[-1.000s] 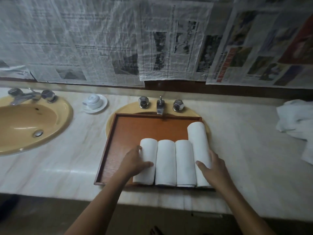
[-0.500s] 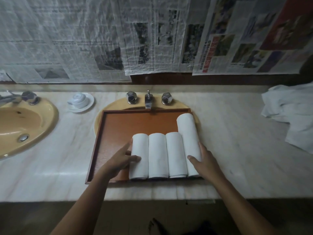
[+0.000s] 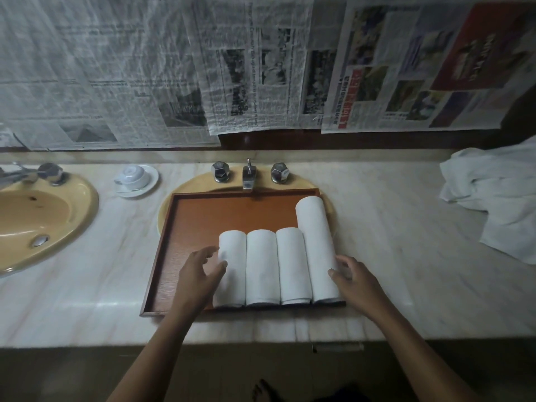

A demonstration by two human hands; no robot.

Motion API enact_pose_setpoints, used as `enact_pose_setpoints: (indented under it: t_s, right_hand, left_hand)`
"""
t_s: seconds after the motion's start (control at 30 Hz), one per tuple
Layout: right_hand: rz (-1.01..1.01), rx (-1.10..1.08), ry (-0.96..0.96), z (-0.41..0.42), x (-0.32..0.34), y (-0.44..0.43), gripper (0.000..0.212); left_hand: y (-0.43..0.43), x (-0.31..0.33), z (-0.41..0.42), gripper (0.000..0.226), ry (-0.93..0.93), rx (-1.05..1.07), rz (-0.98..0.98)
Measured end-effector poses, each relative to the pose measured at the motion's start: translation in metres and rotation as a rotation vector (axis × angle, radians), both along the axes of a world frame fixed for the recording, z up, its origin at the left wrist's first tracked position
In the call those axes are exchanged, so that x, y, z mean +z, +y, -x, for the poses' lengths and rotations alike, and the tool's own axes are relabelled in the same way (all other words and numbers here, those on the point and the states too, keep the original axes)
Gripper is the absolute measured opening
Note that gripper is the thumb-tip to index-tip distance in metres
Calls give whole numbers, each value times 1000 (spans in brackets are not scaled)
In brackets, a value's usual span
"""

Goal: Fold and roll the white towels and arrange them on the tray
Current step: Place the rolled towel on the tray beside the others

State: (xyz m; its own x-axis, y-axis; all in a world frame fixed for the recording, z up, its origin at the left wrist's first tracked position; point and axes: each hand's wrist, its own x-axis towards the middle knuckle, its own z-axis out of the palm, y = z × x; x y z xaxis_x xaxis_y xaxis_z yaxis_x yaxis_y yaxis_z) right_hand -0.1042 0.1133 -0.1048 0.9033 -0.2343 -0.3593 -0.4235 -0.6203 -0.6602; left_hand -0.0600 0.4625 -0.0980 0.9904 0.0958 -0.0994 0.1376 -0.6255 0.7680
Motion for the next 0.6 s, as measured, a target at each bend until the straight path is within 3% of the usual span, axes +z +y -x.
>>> enact_pose_setpoints:
  t_s: [0.13,0.6]
  right_hand:
    - [-44,10,-43,11,6,-12,46]
    - [-141,-128,-111,41,17,-141,20]
  left_hand:
    - [-27,14,9,25,-185,-31,-64]
    - [-206,26,5,22,-198,-343,65]
